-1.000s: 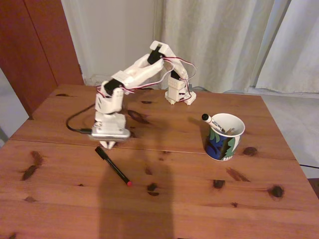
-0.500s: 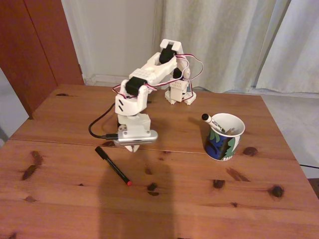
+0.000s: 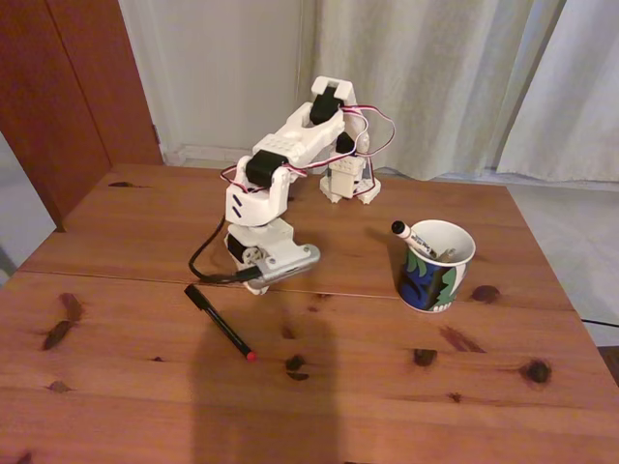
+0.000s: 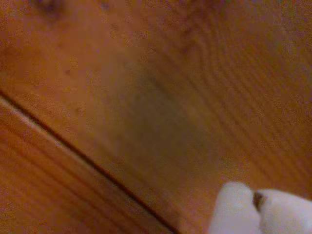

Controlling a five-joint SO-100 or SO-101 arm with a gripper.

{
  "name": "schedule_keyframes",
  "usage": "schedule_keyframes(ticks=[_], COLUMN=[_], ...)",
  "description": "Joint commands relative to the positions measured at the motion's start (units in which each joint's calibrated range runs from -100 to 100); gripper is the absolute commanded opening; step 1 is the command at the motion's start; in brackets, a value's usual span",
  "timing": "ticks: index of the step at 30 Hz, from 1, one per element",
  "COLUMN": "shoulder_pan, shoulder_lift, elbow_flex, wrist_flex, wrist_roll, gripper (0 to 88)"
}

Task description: Clean up the desk and place the pens and markers into the cup

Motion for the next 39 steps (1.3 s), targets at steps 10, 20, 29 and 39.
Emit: schedule_keyframes(ticks=[10, 20, 29, 39], shoulder_pan=[4.0, 4.4, 6.4, 6.4], shoulder_lift=[-5.2, -5.2, -4.5, -5.2], elbow_flex=[-1.3, -1.0, -1.2, -0.9], wrist_flex=[-0.5, -0.1, 0.3, 0.3], wrist_roll=[6.9, 6.7, 8.1, 11.0], gripper=[0.8, 0.8, 1.5, 17.4])
